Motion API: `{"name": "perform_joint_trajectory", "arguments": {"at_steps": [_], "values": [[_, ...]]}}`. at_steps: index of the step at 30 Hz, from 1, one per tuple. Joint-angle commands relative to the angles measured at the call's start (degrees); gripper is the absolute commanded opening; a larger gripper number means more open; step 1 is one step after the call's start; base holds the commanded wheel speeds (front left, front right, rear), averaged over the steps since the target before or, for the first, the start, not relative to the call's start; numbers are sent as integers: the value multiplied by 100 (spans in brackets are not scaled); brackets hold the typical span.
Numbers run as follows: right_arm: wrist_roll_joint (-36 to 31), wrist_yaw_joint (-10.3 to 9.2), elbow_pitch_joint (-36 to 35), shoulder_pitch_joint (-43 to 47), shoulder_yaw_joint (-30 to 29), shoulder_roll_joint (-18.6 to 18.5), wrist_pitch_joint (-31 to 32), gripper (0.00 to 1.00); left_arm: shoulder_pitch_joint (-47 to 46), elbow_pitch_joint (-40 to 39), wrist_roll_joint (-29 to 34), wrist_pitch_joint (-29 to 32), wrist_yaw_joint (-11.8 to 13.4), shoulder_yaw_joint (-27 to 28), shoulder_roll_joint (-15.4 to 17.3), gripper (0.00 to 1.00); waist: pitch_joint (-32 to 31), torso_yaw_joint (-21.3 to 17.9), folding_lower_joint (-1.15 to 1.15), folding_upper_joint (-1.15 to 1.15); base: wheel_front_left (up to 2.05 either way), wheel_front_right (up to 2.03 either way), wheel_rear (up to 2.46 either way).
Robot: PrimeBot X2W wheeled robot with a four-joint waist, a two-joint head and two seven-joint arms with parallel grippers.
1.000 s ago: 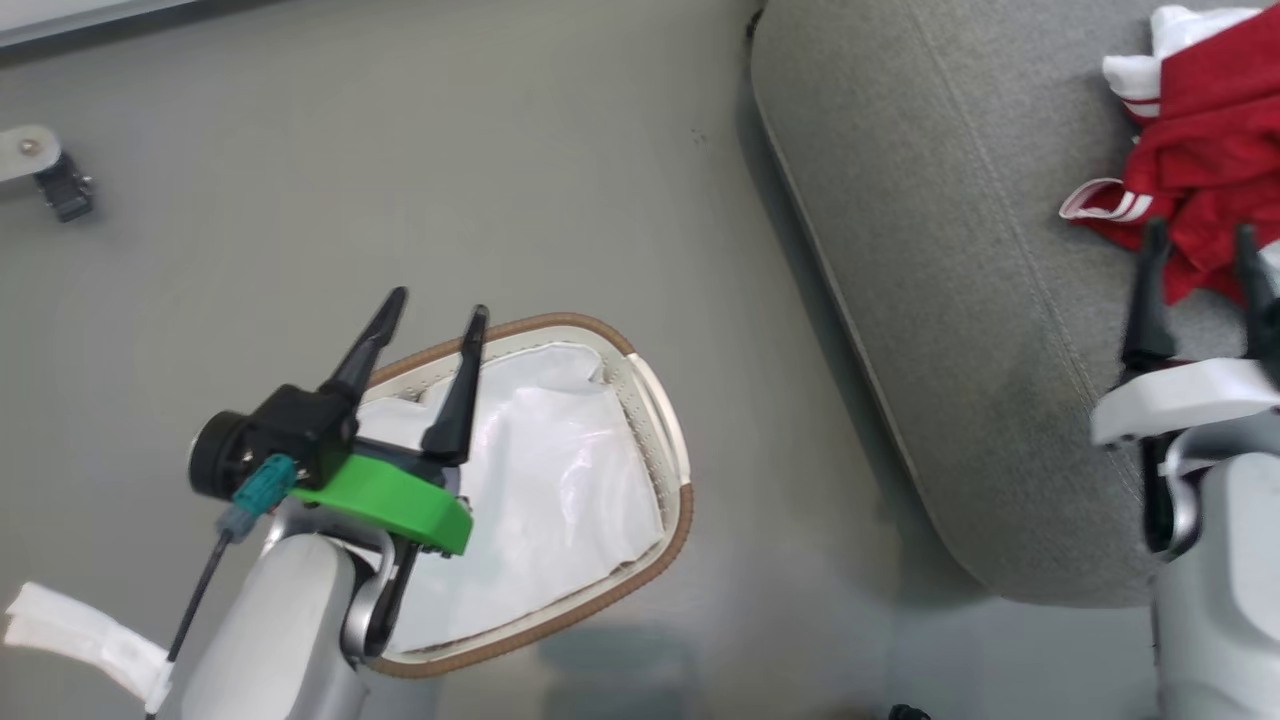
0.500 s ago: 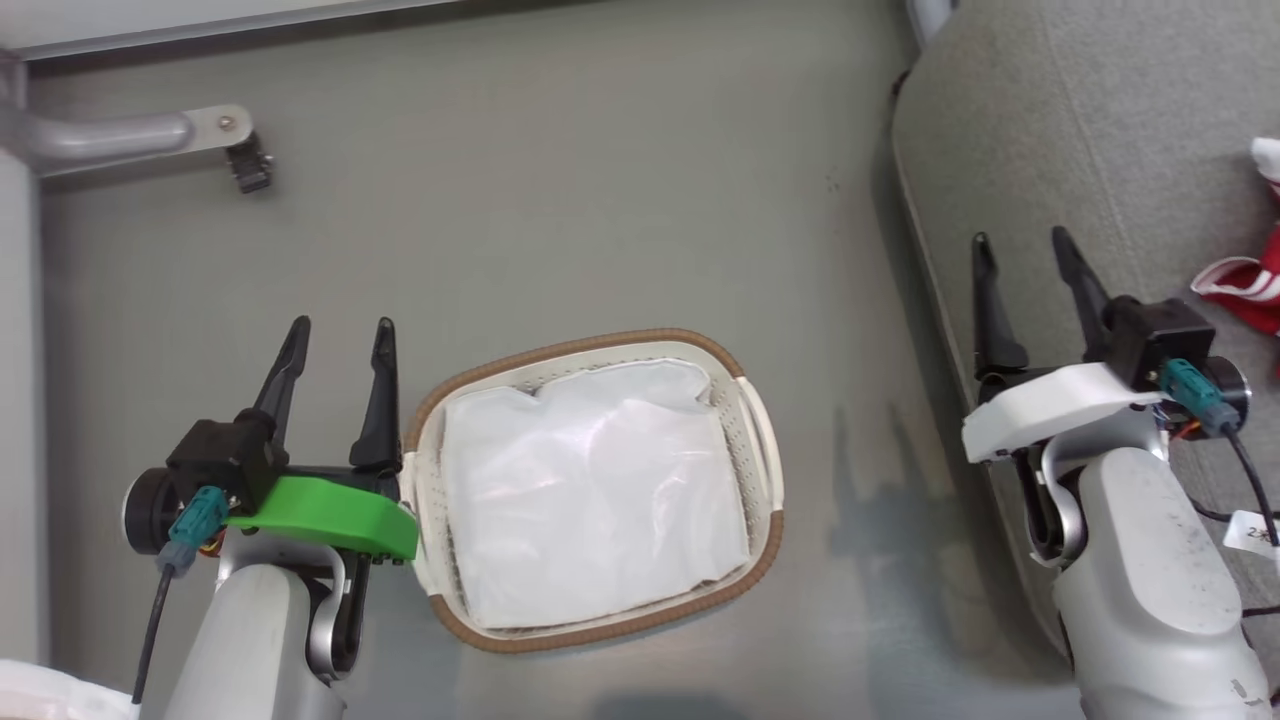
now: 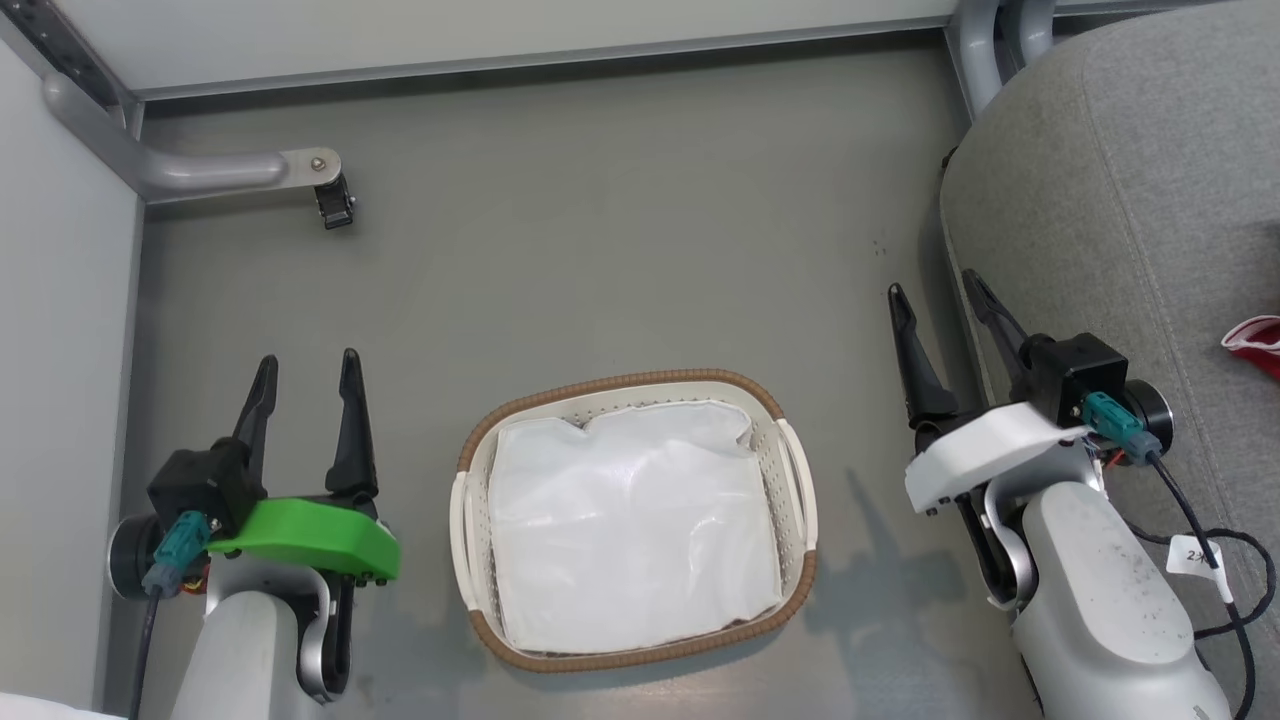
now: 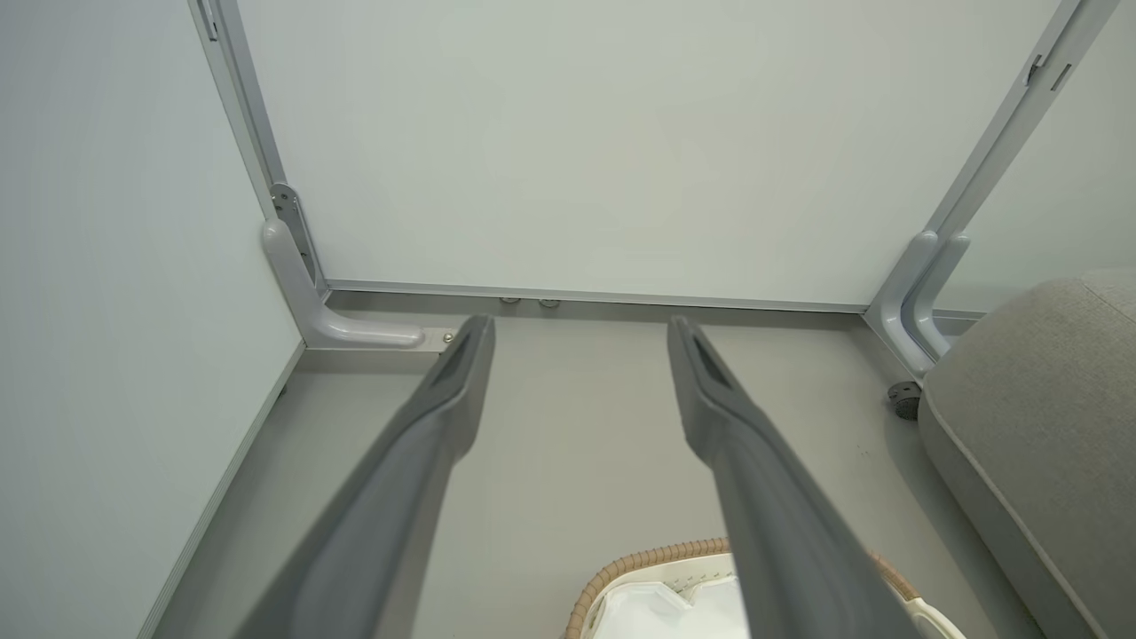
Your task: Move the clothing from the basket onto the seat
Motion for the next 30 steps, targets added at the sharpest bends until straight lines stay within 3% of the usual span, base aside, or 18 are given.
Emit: {"name": "perform_joint_trajectory", "arguments": {"at_steps": [1,30], "values": [[34,-8,0,137,-9,-29,1,100,145,26,-30,-4,12,7,-21,100,-153,37,0,0,0,0,0],[75,-8,88,1287,-67,-27,1,100,1162,117,-127,-4,12,113,-153,100,-1150,58,0,0,0,0,0]]}}
